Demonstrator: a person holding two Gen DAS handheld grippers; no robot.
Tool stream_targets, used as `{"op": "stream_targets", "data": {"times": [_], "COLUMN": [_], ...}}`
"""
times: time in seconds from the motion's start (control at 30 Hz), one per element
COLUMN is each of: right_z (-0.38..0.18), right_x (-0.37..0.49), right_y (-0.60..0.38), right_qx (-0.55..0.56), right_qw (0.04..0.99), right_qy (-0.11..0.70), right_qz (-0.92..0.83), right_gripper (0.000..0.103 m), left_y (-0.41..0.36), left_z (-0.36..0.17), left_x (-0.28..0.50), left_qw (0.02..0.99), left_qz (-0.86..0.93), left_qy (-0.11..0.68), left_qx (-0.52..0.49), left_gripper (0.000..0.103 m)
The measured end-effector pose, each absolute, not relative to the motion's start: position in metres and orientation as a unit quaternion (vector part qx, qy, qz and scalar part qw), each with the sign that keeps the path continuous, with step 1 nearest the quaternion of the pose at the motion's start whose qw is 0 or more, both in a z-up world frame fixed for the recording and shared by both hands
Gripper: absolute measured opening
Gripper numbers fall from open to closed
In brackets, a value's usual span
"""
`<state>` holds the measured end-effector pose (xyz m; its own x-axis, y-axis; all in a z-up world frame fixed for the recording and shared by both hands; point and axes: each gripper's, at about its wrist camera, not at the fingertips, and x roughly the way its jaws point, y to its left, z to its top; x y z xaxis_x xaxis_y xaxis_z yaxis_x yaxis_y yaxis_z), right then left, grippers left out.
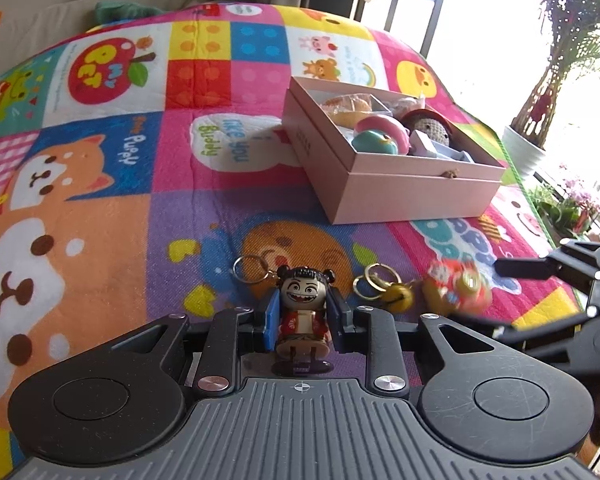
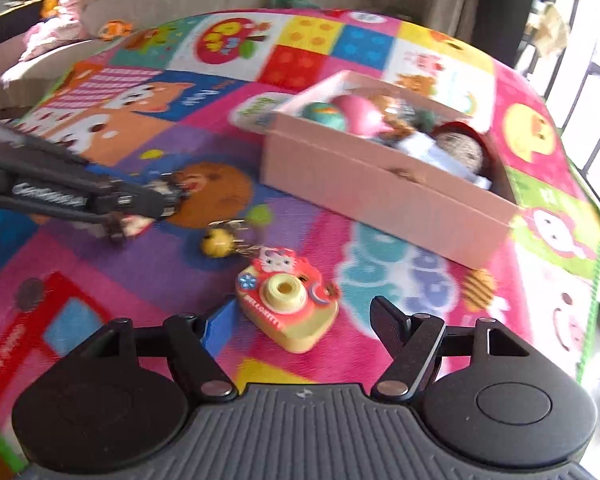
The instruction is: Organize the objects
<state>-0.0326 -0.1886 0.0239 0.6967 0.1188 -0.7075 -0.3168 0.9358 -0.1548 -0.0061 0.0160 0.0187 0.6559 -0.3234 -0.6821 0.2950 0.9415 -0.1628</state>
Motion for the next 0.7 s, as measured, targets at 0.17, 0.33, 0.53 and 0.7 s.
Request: {"op": "stream_targets", "data": {"times": [0.17,0.33,0.53,0.7], "right_z": [0.023,0.02,0.019,0.016], "right_x": [-0.028,-0.032,-0.031,-0.028], "right_y": [-0.206,-0.209,-0.202,-0.207], "right_qx": [-0.109,-0.079,-0.075,-0.056], "right_qw": [0.914,0.908,0.908,0.908], "right_qy": [0.379,0.391,0.39,0.395], "right_qz": [0.096,0.126,0.134,0.129], "right_gripper": [0.075,0.079,0.082,0.089], "left_y": [0.015,0.013,0.014,0.015], "left_z": [0.018,0.012,0.012,0.012], "left_x": [-0.005,-0.006,-0.004,-0.004], "left_qw": [0.907,0.904,0.902,0.902], "left_qz": [-0.167,-0.16,-0.158,-0.158], "left_qy": [0.385,0.396,0.401,0.4], "left_qx": [-0.019,-0.011,-0.018,-0.025], "left_gripper": [0.033,0.035,0.035,0.035]}}
